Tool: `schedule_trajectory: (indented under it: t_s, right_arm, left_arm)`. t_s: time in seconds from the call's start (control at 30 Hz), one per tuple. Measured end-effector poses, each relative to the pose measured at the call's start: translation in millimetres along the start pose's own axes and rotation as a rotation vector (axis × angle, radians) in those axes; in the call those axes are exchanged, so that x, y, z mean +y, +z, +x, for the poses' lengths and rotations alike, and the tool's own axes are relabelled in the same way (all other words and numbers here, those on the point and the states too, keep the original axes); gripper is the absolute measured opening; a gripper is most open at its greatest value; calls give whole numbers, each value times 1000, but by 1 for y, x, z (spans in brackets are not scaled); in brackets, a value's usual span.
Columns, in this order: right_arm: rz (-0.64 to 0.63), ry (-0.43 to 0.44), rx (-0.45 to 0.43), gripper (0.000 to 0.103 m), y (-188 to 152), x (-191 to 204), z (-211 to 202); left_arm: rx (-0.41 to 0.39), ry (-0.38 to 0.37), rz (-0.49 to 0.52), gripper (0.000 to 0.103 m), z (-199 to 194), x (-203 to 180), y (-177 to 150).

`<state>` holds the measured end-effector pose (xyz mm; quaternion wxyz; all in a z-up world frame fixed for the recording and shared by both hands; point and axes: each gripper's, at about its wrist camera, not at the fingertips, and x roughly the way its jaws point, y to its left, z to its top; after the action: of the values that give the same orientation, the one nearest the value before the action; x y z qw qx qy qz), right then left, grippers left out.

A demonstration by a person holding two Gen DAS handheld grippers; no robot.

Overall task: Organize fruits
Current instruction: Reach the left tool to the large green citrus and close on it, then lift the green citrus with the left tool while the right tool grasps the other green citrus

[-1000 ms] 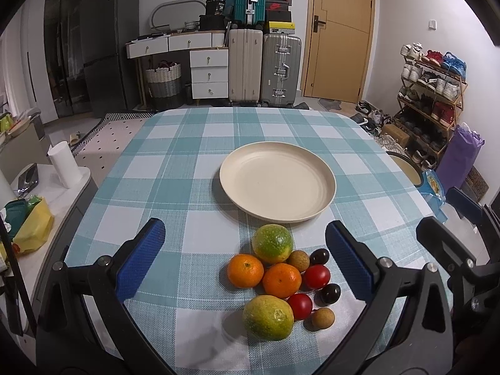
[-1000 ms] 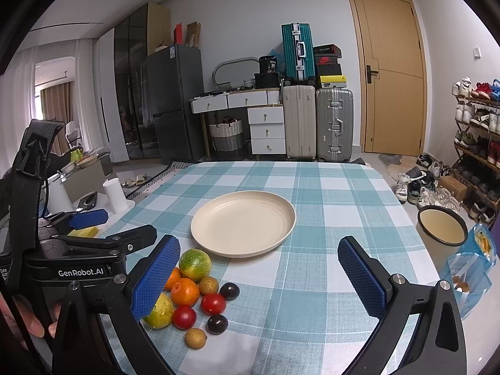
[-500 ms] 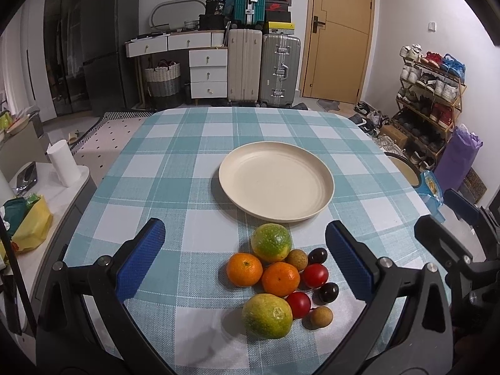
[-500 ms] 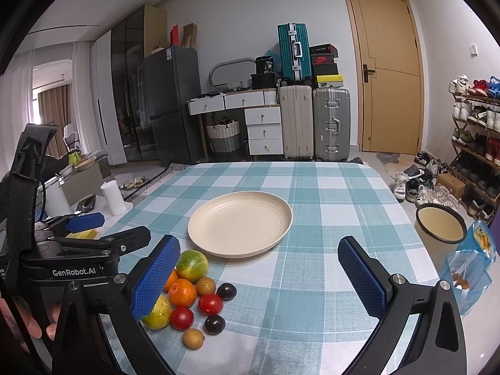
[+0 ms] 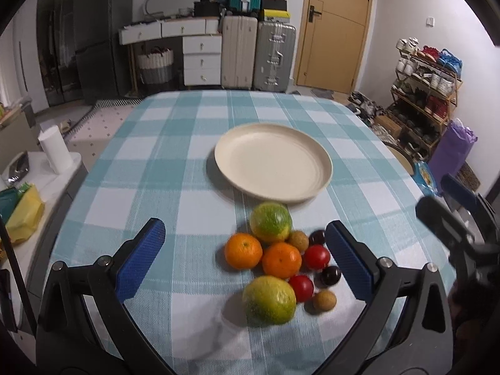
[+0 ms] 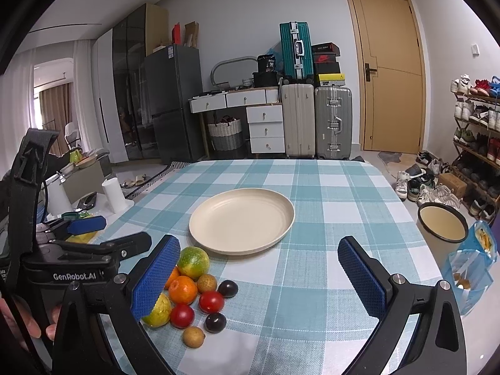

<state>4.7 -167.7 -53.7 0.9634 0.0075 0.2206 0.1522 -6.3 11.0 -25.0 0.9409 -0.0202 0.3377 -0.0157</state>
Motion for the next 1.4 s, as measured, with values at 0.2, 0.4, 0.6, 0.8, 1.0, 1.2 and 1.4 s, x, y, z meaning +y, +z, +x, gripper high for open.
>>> schedule_trajectory:
  t_s: [0.2, 0.4, 0.6, 0.8, 1.0, 1.2, 1.4]
  right_arm:
    - [5, -3, 12, 103, -4, -2, 5]
    - [4, -1, 30, 103, -9, -1, 11]
    - [4, -1, 45, 103, -13, -1, 15]
    - [10, -1, 59, 103, -17, -2, 19]
    - [13, 5, 75, 103, -20, -2, 24]
    - [13, 8, 85, 103, -22, -1, 29]
    - [15, 10, 95, 103, -24, -2, 33]
  left_arm:
    - [62, 30, 37, 102, 6, 13, -18]
    - [134, -30, -11, 102, 21, 17, -38]
    - [183, -110, -54, 100, 31, 9, -49]
    - [203, -183, -84, 91, 36, 1, -52]
    - [246, -243, -105, 73, 46, 4, -55]
    - [280, -324, -142, 47, 56, 10, -57]
    - [289, -360, -171, 47, 62, 20, -58]
